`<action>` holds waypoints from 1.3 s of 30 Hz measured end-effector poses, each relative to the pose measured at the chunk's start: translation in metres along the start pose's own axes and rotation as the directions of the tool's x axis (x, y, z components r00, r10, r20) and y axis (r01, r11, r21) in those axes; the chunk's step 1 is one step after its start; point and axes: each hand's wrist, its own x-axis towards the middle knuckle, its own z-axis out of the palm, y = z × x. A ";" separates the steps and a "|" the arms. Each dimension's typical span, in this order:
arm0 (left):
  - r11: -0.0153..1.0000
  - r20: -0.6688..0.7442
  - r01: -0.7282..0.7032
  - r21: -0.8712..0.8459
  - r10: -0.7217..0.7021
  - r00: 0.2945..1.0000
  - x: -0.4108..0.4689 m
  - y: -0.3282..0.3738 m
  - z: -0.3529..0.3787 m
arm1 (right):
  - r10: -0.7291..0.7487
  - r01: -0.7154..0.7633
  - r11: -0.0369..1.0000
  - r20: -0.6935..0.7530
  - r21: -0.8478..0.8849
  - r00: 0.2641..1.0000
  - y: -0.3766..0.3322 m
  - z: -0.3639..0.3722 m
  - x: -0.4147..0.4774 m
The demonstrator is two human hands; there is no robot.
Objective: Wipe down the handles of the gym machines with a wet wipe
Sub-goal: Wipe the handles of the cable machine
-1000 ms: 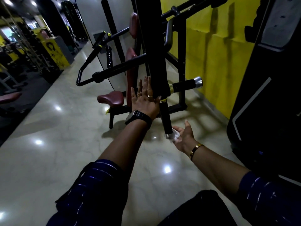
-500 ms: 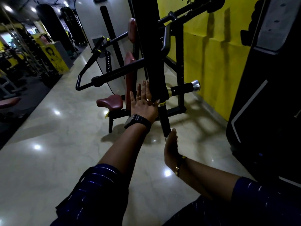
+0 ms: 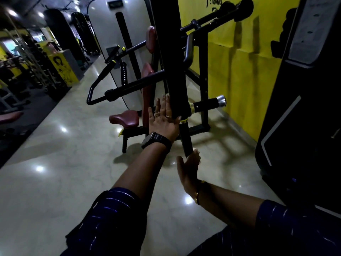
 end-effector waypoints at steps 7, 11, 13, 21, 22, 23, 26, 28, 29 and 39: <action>0.999 0.030 -0.026 0.024 0.026 0.999 0.001 0.000 0.002 | 0.023 -0.017 0.997 -0.086 0.073 0.996 0.002 -0.013 0.007; 1.000 0.023 -0.023 0.010 0.023 0.999 0.001 0.000 0.002 | -0.079 0.089 0.992 -0.113 0.088 0.990 0.012 0.000 -0.017; 1.000 0.013 -0.021 0.021 0.020 1.000 0.001 0.000 0.004 | -0.149 0.160 0.984 -0.125 0.082 0.981 0.018 0.001 -0.020; 1.000 0.005 -0.019 0.012 0.019 1.000 0.003 0.000 0.006 | 0.122 -0.133 0.983 0.090 0.124 0.988 0.002 -0.024 0.028; 1.000 0.003 -0.016 0.012 0.016 1.000 0.003 0.000 0.007 | 0.121 -0.127 0.989 0.074 0.081 0.990 0.000 -0.025 0.026; 1.000 0.002 -0.013 0.015 0.013 1.000 0.002 0.000 0.007 | 0.106 -0.107 0.994 0.034 0.037 0.994 0.000 -0.025 0.022; 1.000 0.008 -0.014 0.006 0.014 1.000 0.002 0.000 0.007 | 0.029 -0.028 0.999 -0.046 0.024 0.999 0.004 -0.015 0.002; 1.000 0.001 -0.022 -0.008 0.022 1.000 0.002 -0.001 0.007 | 0.026 -0.020 0.997 -0.087 0.074 0.996 0.002 -0.011 -0.007; 1.000 -0.005 -0.022 -0.003 0.022 1.000 0.002 -0.001 0.007 | 0.063 -0.053 0.994 -0.105 0.095 0.992 -0.002 -0.011 -0.006; 1.000 0.002 -0.013 0.009 0.013 1.000 0.001 0.001 0.006 | 0.125 -0.075 0.949 -0.147 0.307 0.981 -0.038 -0.028 0.019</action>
